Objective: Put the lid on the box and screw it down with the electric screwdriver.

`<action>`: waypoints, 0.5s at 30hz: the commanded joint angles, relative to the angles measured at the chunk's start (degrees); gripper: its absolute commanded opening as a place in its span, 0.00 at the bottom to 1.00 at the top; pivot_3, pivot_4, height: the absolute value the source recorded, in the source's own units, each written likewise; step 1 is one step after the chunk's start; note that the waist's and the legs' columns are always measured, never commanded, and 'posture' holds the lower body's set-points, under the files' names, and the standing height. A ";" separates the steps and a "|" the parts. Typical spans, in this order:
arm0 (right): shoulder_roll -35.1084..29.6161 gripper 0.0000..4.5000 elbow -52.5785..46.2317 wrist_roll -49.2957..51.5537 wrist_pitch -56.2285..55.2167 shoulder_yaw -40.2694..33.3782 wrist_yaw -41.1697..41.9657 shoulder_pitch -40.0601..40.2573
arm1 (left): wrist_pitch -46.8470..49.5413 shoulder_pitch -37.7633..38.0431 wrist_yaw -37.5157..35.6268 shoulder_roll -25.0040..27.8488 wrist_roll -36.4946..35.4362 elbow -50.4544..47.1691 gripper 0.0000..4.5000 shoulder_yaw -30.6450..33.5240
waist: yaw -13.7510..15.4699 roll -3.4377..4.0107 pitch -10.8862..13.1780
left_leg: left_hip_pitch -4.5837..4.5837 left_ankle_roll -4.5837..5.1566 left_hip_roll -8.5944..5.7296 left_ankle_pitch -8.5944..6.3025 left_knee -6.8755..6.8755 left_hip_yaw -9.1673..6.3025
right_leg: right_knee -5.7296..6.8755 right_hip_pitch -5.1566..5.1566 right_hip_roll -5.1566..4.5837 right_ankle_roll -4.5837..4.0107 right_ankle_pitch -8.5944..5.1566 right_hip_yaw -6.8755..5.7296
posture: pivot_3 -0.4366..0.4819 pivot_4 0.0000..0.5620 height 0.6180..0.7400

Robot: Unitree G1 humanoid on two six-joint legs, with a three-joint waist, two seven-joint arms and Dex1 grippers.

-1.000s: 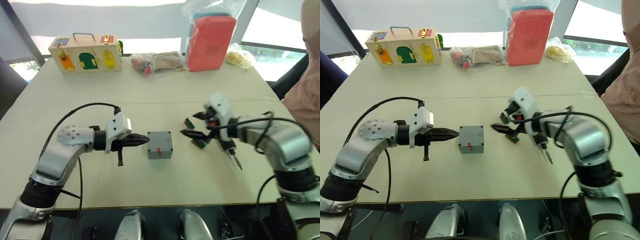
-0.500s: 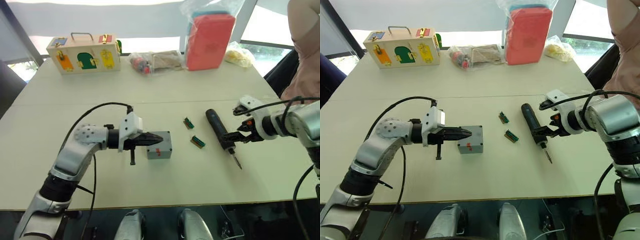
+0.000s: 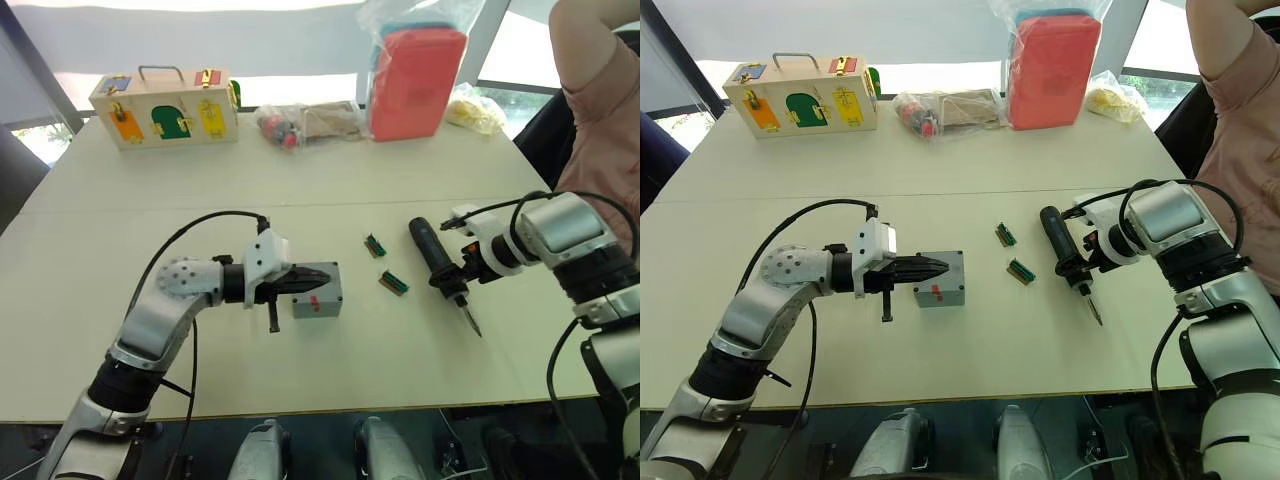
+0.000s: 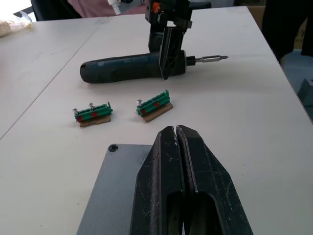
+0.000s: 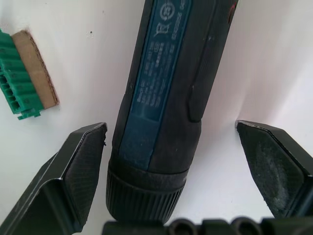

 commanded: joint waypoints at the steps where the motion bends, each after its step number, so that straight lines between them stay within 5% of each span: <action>1: 0.17 0.71 0.95 -2.12 -1.92 4.55 4.03 -0.37 | -0.58 1.00 1.36 0.04 0.11 -2.90 0.00 0.66 | 0.02 -0.01 -0.01 | 0.01 0.00 0.01 0.00 0.00 -0.01 | 0.00 0.01 0.00 0.00 0.00 0.00 | 0.48 0.27 0.92; 5: 0.84 0.41 1.81 -3.89 -2.39 5.19 6.33 -1.99 | -0.82 1.46 1.93 0.26 0.46 -3.19 0.00 0.62 | 0.10 -0.01 -0.01 | 0.01 0.00 0.01 0.00 -0.01 -0.03 | 0.01 0.00 0.00 0.01 0.01 -0.01 | 0.48 0.27 0.92; 15: 0.08 0.41 -2.57 -5.44 -6.73 -4.12 5.34 -6.48 | -1.90 1.19 1.28 1.77 1.44 -2.15 0.00 1.02 | 0.08 0.38 0.26 | -0.09 0.00 0.00 0.00 -0.04 0.04 | 0.05 -0.18 0.00 0.02 0.02 0.01 | 0.48 0.27 0.92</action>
